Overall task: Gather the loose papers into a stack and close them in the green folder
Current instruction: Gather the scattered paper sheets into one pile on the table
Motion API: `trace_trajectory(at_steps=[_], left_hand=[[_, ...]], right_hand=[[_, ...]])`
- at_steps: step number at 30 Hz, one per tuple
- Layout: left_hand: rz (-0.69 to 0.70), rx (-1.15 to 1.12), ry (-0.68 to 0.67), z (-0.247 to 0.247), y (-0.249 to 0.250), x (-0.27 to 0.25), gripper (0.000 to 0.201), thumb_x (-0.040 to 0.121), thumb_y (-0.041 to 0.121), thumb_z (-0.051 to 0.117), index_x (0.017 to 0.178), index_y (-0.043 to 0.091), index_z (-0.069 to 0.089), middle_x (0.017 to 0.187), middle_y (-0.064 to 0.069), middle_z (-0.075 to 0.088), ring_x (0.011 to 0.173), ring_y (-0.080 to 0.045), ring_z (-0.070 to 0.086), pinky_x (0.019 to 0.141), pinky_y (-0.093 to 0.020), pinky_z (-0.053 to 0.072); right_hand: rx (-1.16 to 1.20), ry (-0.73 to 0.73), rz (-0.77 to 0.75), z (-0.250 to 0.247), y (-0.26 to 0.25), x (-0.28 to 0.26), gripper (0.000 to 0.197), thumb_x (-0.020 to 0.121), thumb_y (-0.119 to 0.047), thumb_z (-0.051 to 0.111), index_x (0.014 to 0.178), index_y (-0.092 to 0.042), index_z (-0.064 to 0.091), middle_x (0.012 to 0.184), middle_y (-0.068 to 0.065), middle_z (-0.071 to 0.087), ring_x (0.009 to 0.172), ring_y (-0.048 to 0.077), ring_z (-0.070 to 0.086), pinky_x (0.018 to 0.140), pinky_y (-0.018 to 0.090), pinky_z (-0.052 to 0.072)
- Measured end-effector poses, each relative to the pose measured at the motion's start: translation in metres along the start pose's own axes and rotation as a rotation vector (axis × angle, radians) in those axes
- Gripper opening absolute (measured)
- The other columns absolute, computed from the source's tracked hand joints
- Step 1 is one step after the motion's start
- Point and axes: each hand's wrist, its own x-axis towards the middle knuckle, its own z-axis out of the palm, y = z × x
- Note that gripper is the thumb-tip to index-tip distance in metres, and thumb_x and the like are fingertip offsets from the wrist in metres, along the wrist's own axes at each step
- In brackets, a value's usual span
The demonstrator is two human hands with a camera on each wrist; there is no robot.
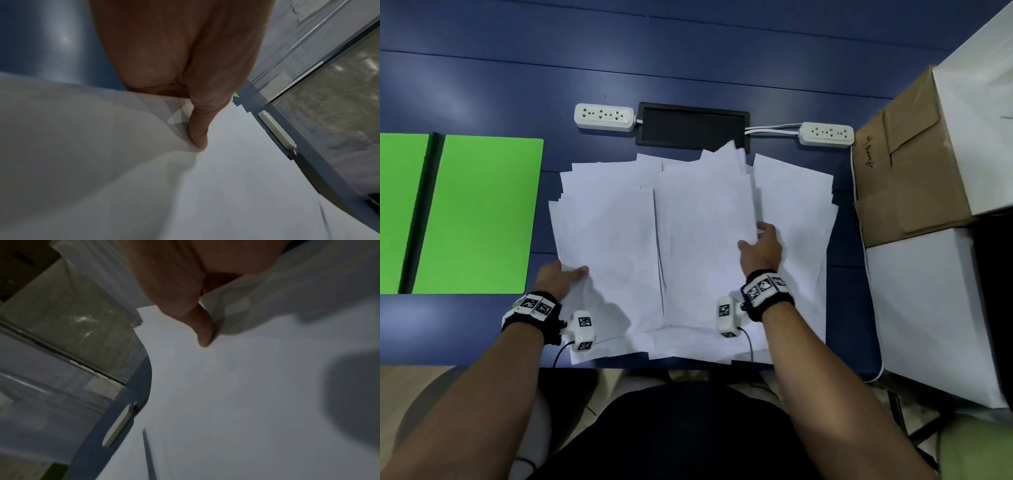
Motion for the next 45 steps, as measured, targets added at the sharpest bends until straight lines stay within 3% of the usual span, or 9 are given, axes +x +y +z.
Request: trace_trajectory(at_steps=[6, 12, 17, 23, 29, 32, 37, 43, 45], left_hand=[[0.005, -0.020, 0.002, -0.002, 0.001, -0.003, 0.033, 0.090, 0.017, 0.077, 0.117, -0.002, 0.070, 0.113, -0.023, 0.074, 0.103, -0.038, 0.071, 0.093, -0.049, 0.056], [-0.006, -0.046, -0.003, -0.001, 0.001, -0.004, 0.034, 0.091, 0.014, 0.076, 0.119, -0.004, 0.070, 0.113, -0.025, 0.073, 0.102, -0.040, 0.071, 0.092, -0.048, 0.056], [-0.005, -0.030, 0.001, 0.000, 0.004, -0.006, 0.037, 0.091, 0.013, 0.076, 0.121, -0.006, 0.068, 0.114, -0.025, 0.072, 0.096, -0.035, 0.067, 0.087, -0.041, 0.052], [-0.008, -0.025, 0.004, 0.001, 0.004, -0.007, 0.036, 0.092, 0.015, 0.076, 0.120, -0.006, 0.067, 0.111, -0.022, 0.071, 0.097, -0.036, 0.068, 0.087, -0.042, 0.053], [-0.006, -0.043, 0.005, 0.001, 0.002, -0.006, 0.037, 0.091, 0.014, 0.076, 0.121, -0.005, 0.067, 0.112, -0.022, 0.071, 0.096, -0.035, 0.067, 0.087, -0.043, 0.052], [0.003, -0.022, 0.007, 0.002, 0.001, -0.005, 0.038, 0.091, 0.014, 0.077, 0.122, -0.004, 0.067, 0.113, -0.022, 0.071, 0.099, -0.036, 0.068, 0.090, -0.044, 0.053], [-0.003, -0.011, 0.011, 0.001, 0.001, -0.004, 0.037, 0.090, 0.017, 0.077, 0.120, -0.003, 0.069, 0.113, -0.023, 0.073, 0.101, -0.039, 0.069, 0.090, -0.045, 0.055], [-0.012, -0.024, 0.001, 0.000, 0.000, -0.003, 0.033, 0.090, 0.018, 0.078, 0.116, -0.001, 0.070, 0.109, -0.021, 0.074, 0.096, -0.038, 0.070, 0.087, -0.047, 0.056], [-0.016, -0.012, 0.002, 0.000, 0.000, -0.003, 0.030, 0.090, 0.020, 0.077, 0.113, 0.001, 0.070, 0.107, -0.020, 0.073, 0.093, -0.036, 0.069, 0.084, -0.044, 0.054]], right_hand=[[-0.095, -0.207, 0.093, -0.063, 0.029, 0.012, 0.033, 0.090, -0.019, 0.072, 0.119, -0.003, 0.068, 0.117, 0.013, 0.071, 0.109, 0.030, 0.066, 0.090, 0.029, 0.049], [-0.160, -0.360, 0.083, -0.019, 0.050, -0.027, 0.042, 0.090, -0.021, 0.070, 0.128, -0.005, 0.062, 0.127, 0.010, 0.067, 0.116, 0.028, 0.064, 0.101, 0.035, 0.050], [-0.163, -0.286, 0.111, 0.003, 0.050, -0.044, 0.027, 0.087, -0.016, 0.064, 0.113, -0.010, 0.062, 0.108, 0.007, 0.070, 0.099, 0.030, 0.068, 0.085, 0.032, 0.054], [-0.188, -0.299, 0.133, 0.009, 0.055, -0.042, 0.030, 0.082, -0.007, 0.069, 0.112, -0.007, 0.067, 0.108, 0.011, 0.073, 0.099, 0.031, 0.070, 0.085, 0.031, 0.056], [-0.146, 0.024, 0.259, -0.043, 0.066, -0.005, 0.025, 0.090, -0.015, 0.067, 0.111, -0.002, 0.065, 0.117, 0.012, 0.061, 0.088, 0.027, 0.059, 0.075, 0.029, 0.047], [-0.190, 0.140, 0.281, -0.061, 0.087, 0.020, 0.030, 0.084, -0.014, 0.066, 0.111, -0.002, 0.066, 0.127, 0.018, 0.055, 0.093, 0.037, 0.065, 0.082, 0.039, 0.057], [-0.294, 0.165, 0.249, -0.043, 0.143, 0.058, 0.033, 0.069, -0.022, 0.057, 0.099, -0.011, 0.067, 0.114, 0.012, 0.068, 0.090, 0.035, 0.069, 0.077, 0.047, 0.061], [-0.386, 0.195, 0.247, -0.055, 0.078, 0.018, 0.030, 0.087, -0.018, 0.061, 0.116, -0.008, 0.063, 0.128, 0.012, 0.056, 0.114, 0.037, 0.057, 0.097, 0.050, 0.047], [-0.330, 0.212, 0.188, -0.058, 0.076, 0.020, 0.028, 0.091, -0.016, 0.059, 0.118, -0.007, 0.060, 0.128, 0.013, 0.058, 0.112, 0.037, 0.060, 0.095, 0.050, 0.050]])
